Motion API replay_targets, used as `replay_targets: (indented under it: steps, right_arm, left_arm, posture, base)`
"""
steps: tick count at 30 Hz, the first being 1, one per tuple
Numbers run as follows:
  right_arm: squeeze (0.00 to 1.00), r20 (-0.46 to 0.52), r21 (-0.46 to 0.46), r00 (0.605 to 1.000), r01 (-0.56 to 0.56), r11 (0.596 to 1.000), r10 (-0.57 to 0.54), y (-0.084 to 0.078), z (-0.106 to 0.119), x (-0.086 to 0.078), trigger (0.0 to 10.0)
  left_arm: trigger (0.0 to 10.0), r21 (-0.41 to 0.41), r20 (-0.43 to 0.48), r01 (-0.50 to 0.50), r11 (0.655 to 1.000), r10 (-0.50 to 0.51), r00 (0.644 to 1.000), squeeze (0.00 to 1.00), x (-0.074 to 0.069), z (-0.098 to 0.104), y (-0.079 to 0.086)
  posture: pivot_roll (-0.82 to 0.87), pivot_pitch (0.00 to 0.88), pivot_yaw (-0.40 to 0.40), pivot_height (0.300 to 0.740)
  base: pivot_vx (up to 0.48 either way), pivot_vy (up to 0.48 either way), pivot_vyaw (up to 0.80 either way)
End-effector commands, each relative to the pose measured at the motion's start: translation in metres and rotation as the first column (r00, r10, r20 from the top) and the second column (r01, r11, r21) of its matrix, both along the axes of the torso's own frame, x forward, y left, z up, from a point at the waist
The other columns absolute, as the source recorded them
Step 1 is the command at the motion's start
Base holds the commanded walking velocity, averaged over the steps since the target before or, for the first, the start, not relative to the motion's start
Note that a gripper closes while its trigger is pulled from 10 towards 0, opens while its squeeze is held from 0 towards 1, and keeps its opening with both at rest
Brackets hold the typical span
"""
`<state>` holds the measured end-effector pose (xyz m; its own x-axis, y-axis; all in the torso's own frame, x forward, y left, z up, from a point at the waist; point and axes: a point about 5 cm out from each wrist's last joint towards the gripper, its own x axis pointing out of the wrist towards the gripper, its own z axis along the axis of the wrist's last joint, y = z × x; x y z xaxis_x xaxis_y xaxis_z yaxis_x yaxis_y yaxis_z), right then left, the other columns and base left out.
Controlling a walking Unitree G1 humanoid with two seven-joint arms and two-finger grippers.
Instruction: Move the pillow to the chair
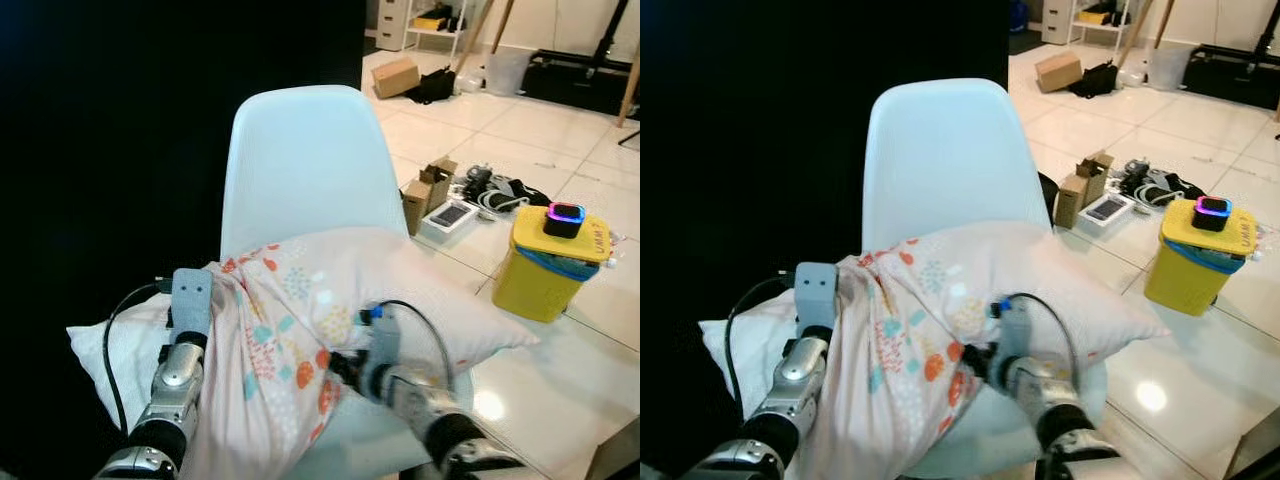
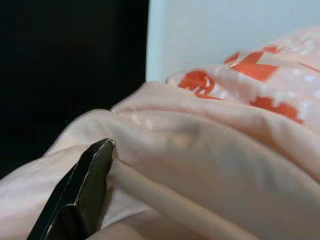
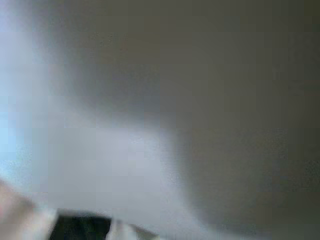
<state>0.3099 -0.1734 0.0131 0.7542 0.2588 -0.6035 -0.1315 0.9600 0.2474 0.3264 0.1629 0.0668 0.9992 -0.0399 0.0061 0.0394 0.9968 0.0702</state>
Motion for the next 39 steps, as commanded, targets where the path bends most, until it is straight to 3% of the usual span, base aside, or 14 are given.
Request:
replay_targets:
  steps: [1,5,12,15,16,19,25,27,28,30,35,37,38,39]
  right_arm:
    - [1.0,0.031,-0.088,0.997,0.07,0.994,-0.067,-0.036,0.009,0.002,10.0]
    - [1.0,-0.021,-0.132,0.999,0.032,0.991,-0.035,-0.064,0.011,-0.008,10.0]
    - [1.0,-0.08,-0.114,0.996,-0.042,0.993,0.033,-0.08,0.012,-0.02,10.0]
    - [1.0,-0.058,0.07,0.997,-0.041,0.997,0.045,-0.082,0.022,-0.022,10.0]
    - [1.0,-0.058,0.07,0.997,-0.041,0.997,0.045,-0.082,0.022,-0.022,10.0]
    - [1.0,-0.039,0.212,0.988,-0.138,0.967,0.15,-0.07,0.028,-0.028,10.0]
    - [1.0,0.032,0.221,0.95,-0.309,0.925,0.31,-0.077,0.044,-0.044,10.0]
    - [1.0,0.118,0.232,0.883,-0.47,0.852,0.455,-0.08,0.06,-0.061,10.0]
    - [1.0,0.118,0.232,0.883,-0.47,0.852,0.455,-0.08,0.06,-0.061,10.0]
    - [1.0,0.088,0.189,0.836,-0.548,0.815,0.541,-0.086,0.064,-0.074,10.0]
    - [1.0,0.101,0.162,0.843,-0.538,0.827,0.529,-0.097,0.07,-0.077,10.0]
    - [1.0,0.138,0.167,0.847,-0.53,0.831,0.513,-0.1,0.075,-0.076,10.0]
    - [1.0,0.214,0.189,0.855,-0.511,0.839,0.472,-0.103,0.086,-0.072,10.0]
    - [0.0,0.338,0.273,0.845,-0.51,0.816,0.415,-0.104,0.106,-0.072,10.0]
  left_arm:
    - [10.0,0.034,-0.038,0.023,0.999,-0.022,0.999,0.0,-0.004,-0.008,-0.004]
    - [10.0,0.084,-0.046,0.021,0.996,-0.017,0.999,0.0,-0.004,-0.008,-0.004]
    - [10.0,0.153,-0.042,-0.011,0.988,0.018,0.999,0.0,0.0,-0.005,0.002]
    - [10.0,0.208,-0.03,-0.046,0.977,0.053,0.998,0.0,0.001,-0.001,0.01]
    - [10.0,0.208,-0.03,-0.046,0.977,0.053,0.998,0.0,0.001,-0.001,0.01]
    - [10.0,0.249,-0.025,-0.066,0.966,0.075,0.997,0.0,0.001,0.0,0.015]
    - [10.0,0.334,0.008,-0.111,0.936,0.115,0.993,0.0,0.001,0.004,0.023]
    - [10.0,0.384,0.03,-0.14,0.913,0.14,0.99,0.0,0.002,0.008,0.028]
    - [10.0,0.384,0.03,-0.14,0.913,0.14,0.99,0.0,0.002,0.008,0.028]
    - [10.0,0.396,0.055,-0.161,0.904,0.151,0.987,0.0,0.005,0.014,0.029]
    - [10.0,0.388,0.089,-0.175,0.905,0.152,0.984,0.0,0.009,0.022,0.027]
    - [10.0,0.382,0.099,-0.179,0.906,0.153,0.983,0.0,0.01,0.025,0.025]
    - [10.0,0.377,0.109,-0.181,0.908,0.15,0.983,0.0,0.011,0.027,0.023]
    - [10.0,0.374,0.117,-0.185,0.909,0.152,0.981,0.0,0.011,0.029,0.021]
  posture:
    - [0.07,0.038,0.012,0.554]
    - [0.06,0.033,0.015,0.554]
    - [0.06,0.029,0.014,0.554]
    - [0.06,0.025,0.014,0.554]
    - [0.06,0.025,0.014,0.554]
    - [0.06,0.022,0.011,0.554]
    - [0.07,0.018,0.006,0.554]
    - [0.07,0.013,0.004,0.554]
    - [0.07,0.013,0.004,0.554]
    - [0.07,0.012,0.003,0.554]
    - [0.07,0.014,0.001,0.554]
    - [0.07,0.014,0.001,0.554]
    - [0.07,0.014,0.0,0.554]
    - [0.07,0.011,0.001,0.554]
  base:
    - [0.0,0.0,0.0]
    - [0.0,0.0,0.0]
    - [0.0,0.0,0.0]
    - [0.0,0.0,0.0]
    - [0.0,0.0,0.0]
    - [0.0,0.0,0.0]
    - [0.0,0.0,0.0]
    - [0.0,0.0,0.0]
    - [0.0,0.0,0.0]
    - [0.0,0.0,0.0]
    - [0.0,0.0,0.0]
    - [0.0,0.0,0.0]
    - [0.0,0.0,0.0]
    - [0.0,0.0,0.0]
